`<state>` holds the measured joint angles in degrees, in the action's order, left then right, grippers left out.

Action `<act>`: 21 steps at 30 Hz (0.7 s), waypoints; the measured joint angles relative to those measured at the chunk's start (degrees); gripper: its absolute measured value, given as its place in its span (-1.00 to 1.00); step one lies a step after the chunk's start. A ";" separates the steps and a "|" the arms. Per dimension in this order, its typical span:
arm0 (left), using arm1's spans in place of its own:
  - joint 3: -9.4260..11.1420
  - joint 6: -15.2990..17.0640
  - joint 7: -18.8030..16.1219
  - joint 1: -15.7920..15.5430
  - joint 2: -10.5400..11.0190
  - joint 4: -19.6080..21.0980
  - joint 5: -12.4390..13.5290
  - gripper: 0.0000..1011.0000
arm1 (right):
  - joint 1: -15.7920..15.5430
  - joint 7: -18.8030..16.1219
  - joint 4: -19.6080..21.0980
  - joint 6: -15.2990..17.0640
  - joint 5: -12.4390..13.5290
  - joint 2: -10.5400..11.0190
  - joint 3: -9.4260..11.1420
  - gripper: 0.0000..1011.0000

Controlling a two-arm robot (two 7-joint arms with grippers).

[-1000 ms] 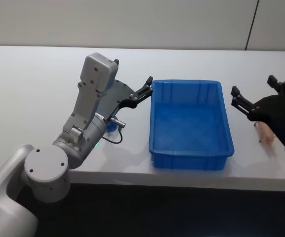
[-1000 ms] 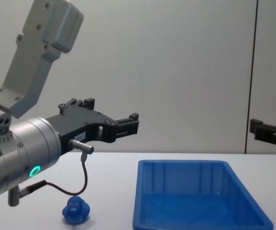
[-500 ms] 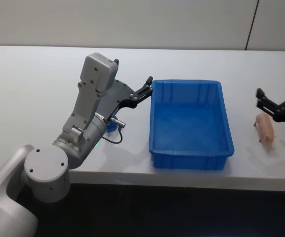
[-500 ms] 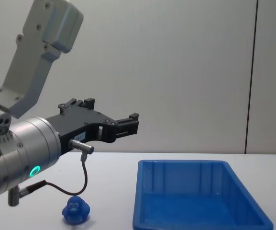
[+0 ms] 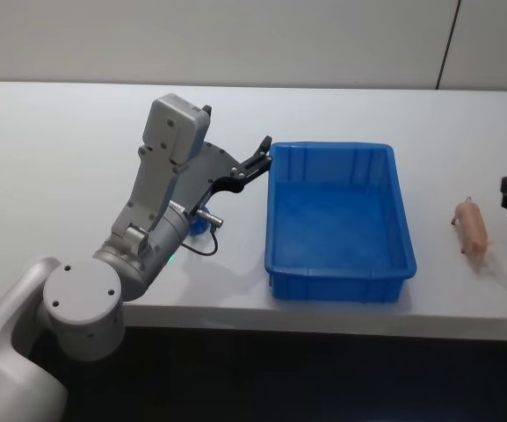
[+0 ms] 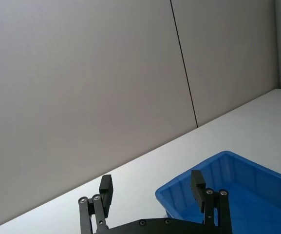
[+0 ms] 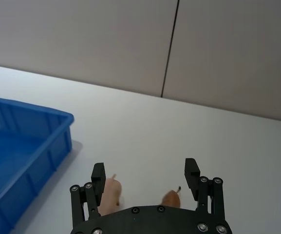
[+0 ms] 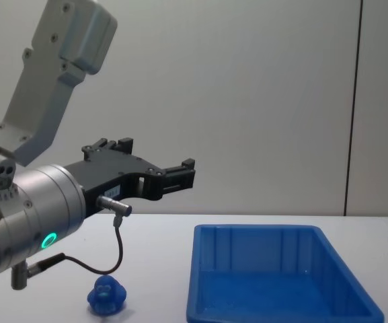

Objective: Pick up the two dolls from the table and place them into the box.

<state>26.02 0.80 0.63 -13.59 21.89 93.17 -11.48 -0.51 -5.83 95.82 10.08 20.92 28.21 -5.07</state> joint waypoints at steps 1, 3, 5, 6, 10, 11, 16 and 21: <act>0.00 0.00 0.00 0.00 0.00 0.00 0.00 0.98 | 0.11 -0.04 -0.28 0.28 0.05 0.10 0.10 0.98; 0.00 0.00 0.00 0.00 0.00 0.00 0.00 0.98 | 0.38 -0.12 -0.93 0.84 0.16 0.29 0.30 0.98; 0.00 0.00 0.00 0.00 0.00 0.00 0.00 0.98 | 0.74 -0.26 -1.71 1.61 0.28 0.48 0.54 0.98; 0.00 0.00 0.00 0.00 0.00 0.00 0.00 0.98 | 0.84 -0.31 -1.96 1.88 0.31 0.54 0.60 0.98; 0.00 0.00 0.00 0.00 0.00 0.00 0.00 0.98 | 1.50 -0.62 -3.52 3.48 0.54 0.79 0.90 0.98; 0.00 0.00 0.00 0.00 0.00 0.00 0.00 0.98 | 1.59 -0.67 -3.80 3.70 0.58 0.82 0.96 0.98; 0.00 0.00 0.00 0.00 0.00 0.00 0.00 0.98 | 2.06 -1.15 -5.11 5.63 0.94 0.96 1.14 0.98; 0.00 0.00 0.00 0.00 0.00 0.00 0.00 0.98 | 2.32 -1.70 -6.05 7.00 1.56 0.99 1.24 0.98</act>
<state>26.03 0.80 0.63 -13.59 21.90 93.18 -11.48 1.81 -7.53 89.78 17.09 22.48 29.20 -3.83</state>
